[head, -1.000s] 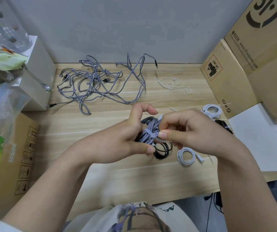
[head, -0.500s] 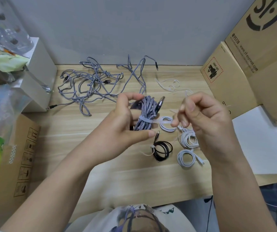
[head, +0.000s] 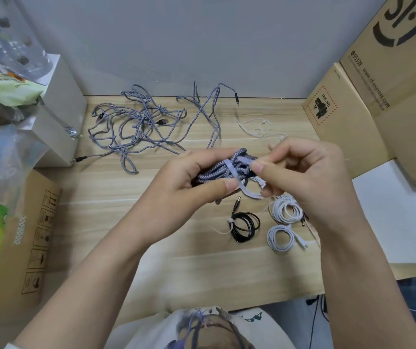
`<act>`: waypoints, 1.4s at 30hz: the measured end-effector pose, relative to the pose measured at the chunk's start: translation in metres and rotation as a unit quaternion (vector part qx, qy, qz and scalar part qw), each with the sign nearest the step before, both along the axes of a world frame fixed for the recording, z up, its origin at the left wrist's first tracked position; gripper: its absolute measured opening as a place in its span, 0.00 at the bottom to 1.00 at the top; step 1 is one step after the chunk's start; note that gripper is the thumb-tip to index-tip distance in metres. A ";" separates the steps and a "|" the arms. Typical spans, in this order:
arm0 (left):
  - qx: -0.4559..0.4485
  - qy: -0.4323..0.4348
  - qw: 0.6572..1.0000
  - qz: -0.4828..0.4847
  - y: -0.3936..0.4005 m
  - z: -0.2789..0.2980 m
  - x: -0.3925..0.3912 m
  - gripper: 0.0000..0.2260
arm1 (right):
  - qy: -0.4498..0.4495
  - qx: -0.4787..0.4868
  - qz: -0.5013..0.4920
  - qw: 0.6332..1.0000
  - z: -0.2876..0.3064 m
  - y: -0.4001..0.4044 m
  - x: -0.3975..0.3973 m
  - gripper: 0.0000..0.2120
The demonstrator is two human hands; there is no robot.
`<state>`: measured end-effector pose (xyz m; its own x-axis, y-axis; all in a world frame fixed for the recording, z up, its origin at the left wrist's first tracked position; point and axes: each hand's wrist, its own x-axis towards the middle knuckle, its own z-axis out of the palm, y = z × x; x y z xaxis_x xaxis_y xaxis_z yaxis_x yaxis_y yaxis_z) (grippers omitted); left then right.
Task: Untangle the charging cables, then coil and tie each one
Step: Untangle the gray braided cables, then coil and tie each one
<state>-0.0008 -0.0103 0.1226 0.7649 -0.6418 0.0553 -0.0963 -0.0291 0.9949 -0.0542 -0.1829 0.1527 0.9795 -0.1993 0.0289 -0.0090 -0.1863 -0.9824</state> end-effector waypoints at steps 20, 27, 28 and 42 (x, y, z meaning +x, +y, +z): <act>0.001 0.029 0.998 -0.049 0.003 -0.002 0.004 0.16 | 0.015 -0.067 0.107 0.992 -0.002 -0.006 0.006 0.06; 0.082 -0.059 0.993 -0.054 -0.004 -0.015 0.001 0.13 | -0.011 -0.334 0.079 0.939 -0.015 0.011 0.003 0.13; 0.091 -0.053 0.993 -0.052 -0.004 -0.016 0.001 0.13 | -0.015 -0.357 0.075 0.931 -0.019 0.012 0.004 0.11; 0.109 -0.101 0.987 -0.058 -0.013 -0.032 -0.004 0.10 | -0.170 -0.331 0.044 0.927 -0.034 0.036 0.006 0.04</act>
<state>-0.0047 -0.0235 0.0905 0.6734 -0.7376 0.0496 -0.3073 -0.2183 0.9262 -0.0486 -0.1471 0.1187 0.9028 0.0523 0.4269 0.3243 -0.7347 -0.5959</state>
